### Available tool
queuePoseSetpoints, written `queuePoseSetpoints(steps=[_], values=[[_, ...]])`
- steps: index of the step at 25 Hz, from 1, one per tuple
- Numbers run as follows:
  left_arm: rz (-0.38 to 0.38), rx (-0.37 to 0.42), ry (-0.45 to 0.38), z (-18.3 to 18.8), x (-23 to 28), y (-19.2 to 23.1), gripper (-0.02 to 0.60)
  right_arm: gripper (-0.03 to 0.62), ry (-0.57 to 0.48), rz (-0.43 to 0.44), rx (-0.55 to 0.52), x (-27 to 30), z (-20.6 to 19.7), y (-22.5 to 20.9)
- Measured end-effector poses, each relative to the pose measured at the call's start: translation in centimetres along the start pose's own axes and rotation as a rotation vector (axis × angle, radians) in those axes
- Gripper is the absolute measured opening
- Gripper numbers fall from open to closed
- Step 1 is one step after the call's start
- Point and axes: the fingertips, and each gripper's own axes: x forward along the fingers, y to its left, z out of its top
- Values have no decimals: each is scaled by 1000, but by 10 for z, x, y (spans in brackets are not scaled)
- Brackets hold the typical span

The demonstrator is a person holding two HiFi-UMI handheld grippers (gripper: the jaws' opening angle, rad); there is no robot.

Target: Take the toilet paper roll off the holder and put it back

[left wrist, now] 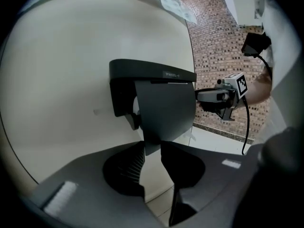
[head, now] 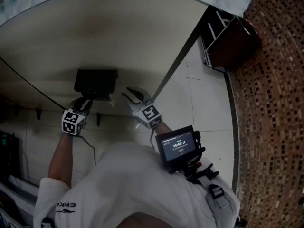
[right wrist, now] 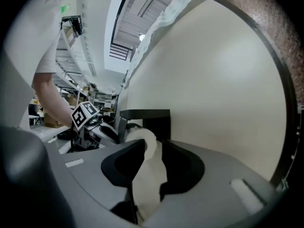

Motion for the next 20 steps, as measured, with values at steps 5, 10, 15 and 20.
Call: queuePoseSetpoints(steps=[5,10,15,20], values=[[6,9,-1,3,7,3,109,29,1,-47,13,-1,3,-5],[7,23,0,5,12,2,109,20,6,-56,17,-2,5,-4],[20,39,-2,5,2,-3,112,19,-10,-43,23,-6,16,9],[38,33,13,10,7,8,131,20,-5,-55,39,4,29,-3]])
